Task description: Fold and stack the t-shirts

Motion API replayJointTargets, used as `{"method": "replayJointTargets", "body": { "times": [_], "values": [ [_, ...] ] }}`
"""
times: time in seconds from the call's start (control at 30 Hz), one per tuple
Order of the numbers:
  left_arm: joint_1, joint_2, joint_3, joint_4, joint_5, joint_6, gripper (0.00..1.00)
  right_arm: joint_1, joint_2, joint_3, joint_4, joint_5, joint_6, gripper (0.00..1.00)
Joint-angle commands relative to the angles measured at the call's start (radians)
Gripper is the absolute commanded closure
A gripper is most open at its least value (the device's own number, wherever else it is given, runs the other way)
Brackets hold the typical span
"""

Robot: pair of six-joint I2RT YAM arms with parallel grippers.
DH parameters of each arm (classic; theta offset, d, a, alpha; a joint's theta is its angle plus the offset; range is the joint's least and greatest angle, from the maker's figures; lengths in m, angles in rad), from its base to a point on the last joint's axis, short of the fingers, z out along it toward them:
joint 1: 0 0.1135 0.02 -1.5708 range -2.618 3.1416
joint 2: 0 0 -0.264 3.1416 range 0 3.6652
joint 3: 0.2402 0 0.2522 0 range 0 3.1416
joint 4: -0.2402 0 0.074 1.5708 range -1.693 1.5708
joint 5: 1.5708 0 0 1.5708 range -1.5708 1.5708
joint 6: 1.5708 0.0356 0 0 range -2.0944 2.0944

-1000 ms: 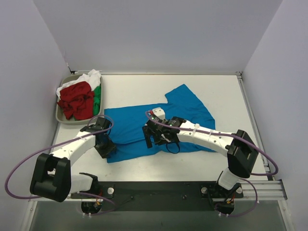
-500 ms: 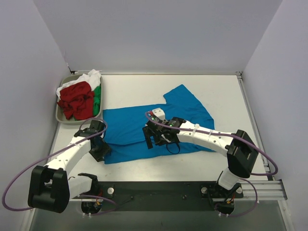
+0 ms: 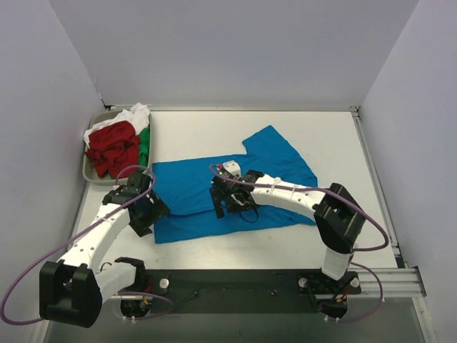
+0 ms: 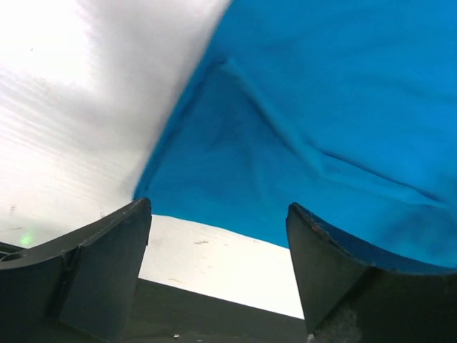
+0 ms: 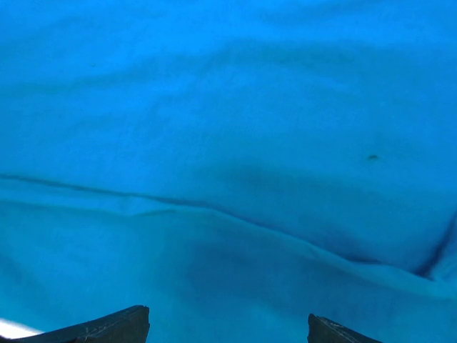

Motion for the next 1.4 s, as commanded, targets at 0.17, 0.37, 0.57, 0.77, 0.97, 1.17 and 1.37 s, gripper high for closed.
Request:
{"method": "replayJointTargets", "body": {
  "times": [0.17,0.37,0.57,0.77,0.97,1.17,1.37],
  "values": [
    [0.008,-0.09,0.118,-0.046,0.044,0.041,0.11,-0.029,0.123,0.094,-0.007,-0.029,-0.025,0.08],
    [0.006,-0.105,0.11,-0.044,0.047,0.046,0.1,-0.052,0.163,0.116,0.007,-0.033,-0.039,0.08],
    [0.008,-0.11,0.104,-0.04,0.046,0.05,0.1,-0.09,0.199,0.123,0.031,-0.047,-0.048,0.08],
    [0.008,-0.113,0.095,-0.032,0.049,0.054,0.1,-0.111,0.225,0.134,0.043,-0.067,-0.055,0.08],
    [0.006,-0.113,0.088,-0.026,0.054,0.057,0.1,-0.112,0.28,0.166,0.043,-0.079,-0.057,0.08],
    [0.005,-0.127,0.105,0.011,0.096,0.08,0.1,-0.114,0.216,0.226,0.005,-0.052,-0.074,0.08],
    [-0.005,-0.07,0.216,0.039,0.09,0.116,0.1,-0.135,0.032,0.278,-0.088,0.034,-0.114,0.08]
  ]
}}
